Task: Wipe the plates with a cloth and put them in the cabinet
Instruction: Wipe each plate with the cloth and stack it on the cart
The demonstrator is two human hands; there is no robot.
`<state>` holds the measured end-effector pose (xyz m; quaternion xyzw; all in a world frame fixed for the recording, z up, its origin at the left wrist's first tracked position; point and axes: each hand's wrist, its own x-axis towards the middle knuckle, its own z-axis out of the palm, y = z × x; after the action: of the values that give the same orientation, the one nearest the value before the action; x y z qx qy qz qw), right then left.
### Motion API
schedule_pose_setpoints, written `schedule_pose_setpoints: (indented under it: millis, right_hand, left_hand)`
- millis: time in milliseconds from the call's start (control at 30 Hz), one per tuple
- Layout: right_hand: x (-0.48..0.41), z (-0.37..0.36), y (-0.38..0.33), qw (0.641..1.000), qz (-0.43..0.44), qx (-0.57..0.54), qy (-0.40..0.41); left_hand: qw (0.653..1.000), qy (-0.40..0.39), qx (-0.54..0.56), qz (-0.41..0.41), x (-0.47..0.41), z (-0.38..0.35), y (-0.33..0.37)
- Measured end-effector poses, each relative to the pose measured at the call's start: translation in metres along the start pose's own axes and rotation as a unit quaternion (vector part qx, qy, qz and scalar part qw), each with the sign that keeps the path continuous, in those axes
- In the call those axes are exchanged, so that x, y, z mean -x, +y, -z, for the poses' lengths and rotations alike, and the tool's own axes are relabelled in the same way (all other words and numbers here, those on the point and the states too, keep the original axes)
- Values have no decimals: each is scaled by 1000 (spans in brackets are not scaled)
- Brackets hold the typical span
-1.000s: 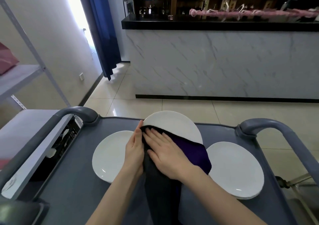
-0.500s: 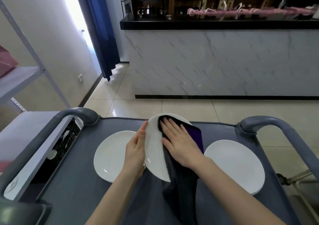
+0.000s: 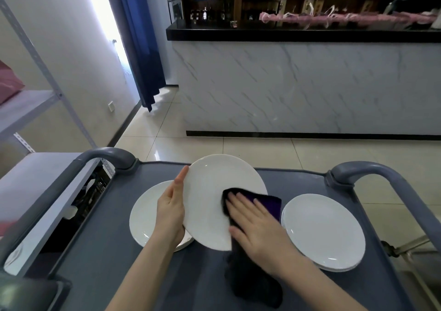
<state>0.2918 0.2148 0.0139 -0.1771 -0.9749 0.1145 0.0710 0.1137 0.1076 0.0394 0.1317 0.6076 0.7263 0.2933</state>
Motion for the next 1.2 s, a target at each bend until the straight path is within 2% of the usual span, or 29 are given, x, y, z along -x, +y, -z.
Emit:
schedule_pose_setpoints:
  millis: [100, 167, 333, 467, 567, 633, 767, 900, 967, 1100, 1200]
  right_hand:
    - [-22, 10, 22, 997, -71, 28, 0]
    - [-43, 18, 25, 997, -77, 19, 1]
    - [-62, 13, -14, 999, 27, -2, -40]
    - [-27, -7, -46, 991, 115, -19, -72]
    - [5, -12, -46, 987, 141, -24, -67]
    - [15, -8, -37, 990, 127, -24, -60]
    - [9, 4, -8, 998, 37, -7, -43]
    - [-22, 18, 18, 997, -64, 18, -39]
    - [-38, 22, 16, 996, -75, 1, -41]
    - [-35, 12, -3, 996, -4, -16, -87]
    - [-8, -1, -15, 989, 60, -87, -107]
  left_hand:
    - [1000, 3, -22, 3, -1, 3, 0]
    - [999, -12, -32, -6, 1, 1, 0]
    - [999, -42, -15, 3, 9, -5, 2]
    - [1000, -2, -14, 4, 2, 1, 2]
    - [999, 35, -11, 5, -4, 13, -1]
    - [999, 44, -11, 2, -6, 17, -3]
    - [999, 46, -11, -5, -7, 23, 2]
    - [1000, 2, -29, -2, -2, 17, 1]
    - [1000, -17, -25, 5, 1, 10, -4]
    - [999, -21, -8, 26, 3, 4, -11]
    - [999, 5, 7, 33, 0, 9, -14]
